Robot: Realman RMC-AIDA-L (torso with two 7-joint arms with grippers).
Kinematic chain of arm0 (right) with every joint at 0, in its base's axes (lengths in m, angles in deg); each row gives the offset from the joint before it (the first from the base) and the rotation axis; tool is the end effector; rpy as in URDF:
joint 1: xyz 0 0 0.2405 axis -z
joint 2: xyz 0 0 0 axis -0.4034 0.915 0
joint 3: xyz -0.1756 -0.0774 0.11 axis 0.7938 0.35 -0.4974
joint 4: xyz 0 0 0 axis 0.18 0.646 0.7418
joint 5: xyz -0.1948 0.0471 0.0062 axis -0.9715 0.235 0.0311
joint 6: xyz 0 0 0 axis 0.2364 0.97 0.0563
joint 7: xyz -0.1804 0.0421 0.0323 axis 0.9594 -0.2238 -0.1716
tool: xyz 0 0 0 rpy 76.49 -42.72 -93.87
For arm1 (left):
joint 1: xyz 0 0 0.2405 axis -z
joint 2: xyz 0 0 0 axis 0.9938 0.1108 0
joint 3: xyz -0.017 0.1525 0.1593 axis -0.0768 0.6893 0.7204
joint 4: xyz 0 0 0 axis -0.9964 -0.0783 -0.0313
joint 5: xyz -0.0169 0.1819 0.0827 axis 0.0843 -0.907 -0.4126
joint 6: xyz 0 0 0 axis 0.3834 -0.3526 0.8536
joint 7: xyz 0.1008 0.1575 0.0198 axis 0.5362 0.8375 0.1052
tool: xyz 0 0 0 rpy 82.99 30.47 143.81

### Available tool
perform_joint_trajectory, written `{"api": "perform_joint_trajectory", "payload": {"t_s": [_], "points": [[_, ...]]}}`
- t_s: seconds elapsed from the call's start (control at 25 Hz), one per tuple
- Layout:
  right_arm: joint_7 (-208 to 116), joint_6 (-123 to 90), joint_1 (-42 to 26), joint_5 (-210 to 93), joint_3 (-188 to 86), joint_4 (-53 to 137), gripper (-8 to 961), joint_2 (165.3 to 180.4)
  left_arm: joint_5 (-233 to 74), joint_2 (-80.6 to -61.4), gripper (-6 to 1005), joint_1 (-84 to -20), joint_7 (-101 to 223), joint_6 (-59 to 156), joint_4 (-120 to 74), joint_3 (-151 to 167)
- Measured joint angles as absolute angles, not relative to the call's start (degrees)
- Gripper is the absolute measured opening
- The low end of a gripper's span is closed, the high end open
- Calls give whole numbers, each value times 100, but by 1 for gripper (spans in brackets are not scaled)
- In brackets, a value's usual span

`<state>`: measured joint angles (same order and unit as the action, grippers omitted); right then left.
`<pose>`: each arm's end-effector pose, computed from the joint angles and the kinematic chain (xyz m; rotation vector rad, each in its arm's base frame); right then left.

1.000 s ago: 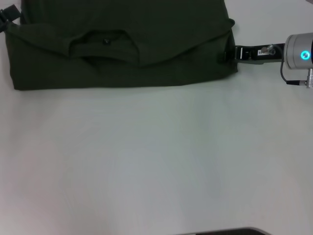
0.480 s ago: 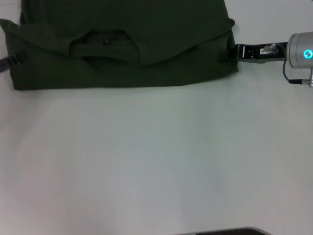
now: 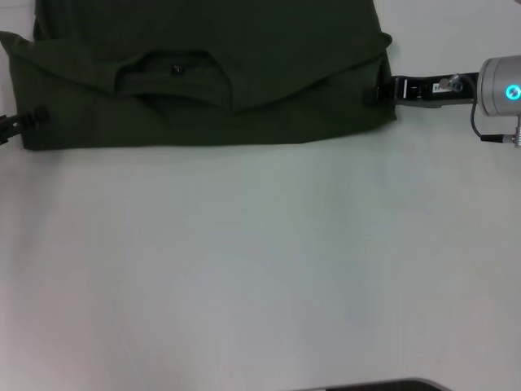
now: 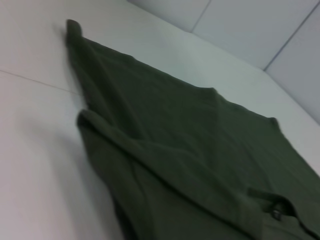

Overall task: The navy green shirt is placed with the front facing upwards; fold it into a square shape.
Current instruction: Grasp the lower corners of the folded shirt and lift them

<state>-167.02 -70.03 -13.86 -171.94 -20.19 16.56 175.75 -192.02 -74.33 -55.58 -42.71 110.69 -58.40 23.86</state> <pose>0.2766 0.3835 -0.0239 -2.1290 1.5975 0.4225 -0.3146 0.3537 0.0245 -2.0305 -1.3759 -0.6198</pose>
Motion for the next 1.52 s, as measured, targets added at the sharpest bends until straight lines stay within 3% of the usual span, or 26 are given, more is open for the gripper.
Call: {"api": "perform_joint_trajectory", "payload": {"t_s": [1.52], "points": [[-16721,-6986,-1367,-17195,-2089,1656,68,17543,-19213,-7455,949,-5362,-4175,10215,-5510,2827]]}}
